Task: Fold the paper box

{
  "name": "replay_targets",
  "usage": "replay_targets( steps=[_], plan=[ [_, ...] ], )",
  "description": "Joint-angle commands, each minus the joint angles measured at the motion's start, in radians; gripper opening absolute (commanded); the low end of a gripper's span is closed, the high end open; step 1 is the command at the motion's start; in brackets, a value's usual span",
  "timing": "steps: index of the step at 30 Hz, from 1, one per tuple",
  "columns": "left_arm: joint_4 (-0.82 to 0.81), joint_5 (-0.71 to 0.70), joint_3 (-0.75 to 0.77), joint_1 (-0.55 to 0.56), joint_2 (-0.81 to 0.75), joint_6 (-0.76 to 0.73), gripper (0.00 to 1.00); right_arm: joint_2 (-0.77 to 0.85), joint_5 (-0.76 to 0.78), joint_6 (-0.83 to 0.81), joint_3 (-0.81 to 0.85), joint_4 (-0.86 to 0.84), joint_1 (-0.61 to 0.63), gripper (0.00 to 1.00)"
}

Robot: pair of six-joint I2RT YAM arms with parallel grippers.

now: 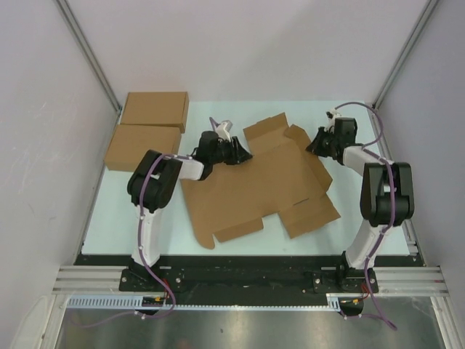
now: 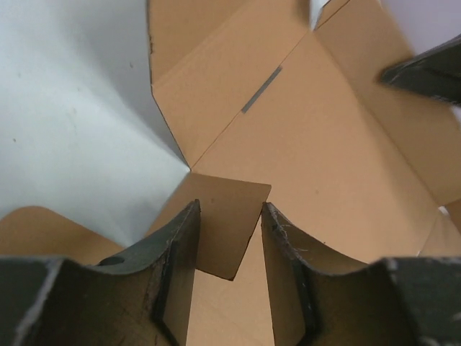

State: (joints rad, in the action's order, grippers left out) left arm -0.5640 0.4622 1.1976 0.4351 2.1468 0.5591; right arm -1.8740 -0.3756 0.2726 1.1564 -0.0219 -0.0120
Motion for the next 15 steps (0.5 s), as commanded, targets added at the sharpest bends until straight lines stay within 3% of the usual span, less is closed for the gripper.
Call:
replay_targets(
  steps=[1,7,11,15],
  plan=[
    [-0.114,0.030,-0.088,0.007,-0.111,0.028,0.45,0.217,0.295,-0.163,0.040,0.102,0.121,0.00],
    [-0.191,0.004,-0.184,-0.013,-0.290,0.021,0.49,0.378,0.653,-0.427,0.040,0.160,0.337,0.00],
    [-0.236,-0.010,-0.242,-0.035,-0.425,0.044,0.50,0.395,0.887,-0.585,0.028,0.151,0.501,0.00],
    [-0.293,-0.031,-0.355,-0.059,-0.570,0.055,0.52,0.409,1.020,-0.748,-0.023,0.090,0.621,0.00]
  ],
)
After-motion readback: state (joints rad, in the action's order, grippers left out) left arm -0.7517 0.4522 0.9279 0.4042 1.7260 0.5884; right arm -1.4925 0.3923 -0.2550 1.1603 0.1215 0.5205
